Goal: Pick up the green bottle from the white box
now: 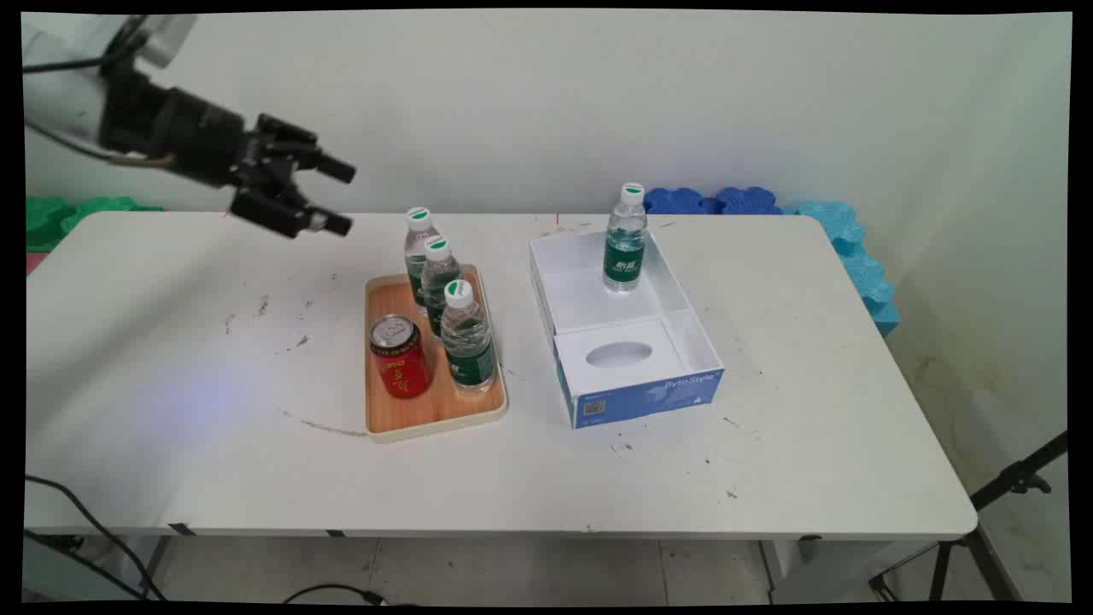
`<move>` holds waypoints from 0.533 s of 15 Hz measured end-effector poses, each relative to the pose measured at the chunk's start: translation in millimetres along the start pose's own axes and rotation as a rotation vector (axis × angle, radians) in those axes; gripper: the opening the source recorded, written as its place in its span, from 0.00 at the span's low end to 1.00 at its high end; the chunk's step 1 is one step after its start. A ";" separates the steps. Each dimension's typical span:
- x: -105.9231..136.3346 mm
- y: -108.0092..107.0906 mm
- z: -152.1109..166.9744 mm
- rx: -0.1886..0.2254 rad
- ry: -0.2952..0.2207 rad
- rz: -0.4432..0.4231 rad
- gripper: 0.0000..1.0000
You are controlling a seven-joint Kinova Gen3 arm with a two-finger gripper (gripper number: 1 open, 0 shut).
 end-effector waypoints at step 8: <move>81.7 -32.1 102.1 0.058 0.025 -0.016 1.00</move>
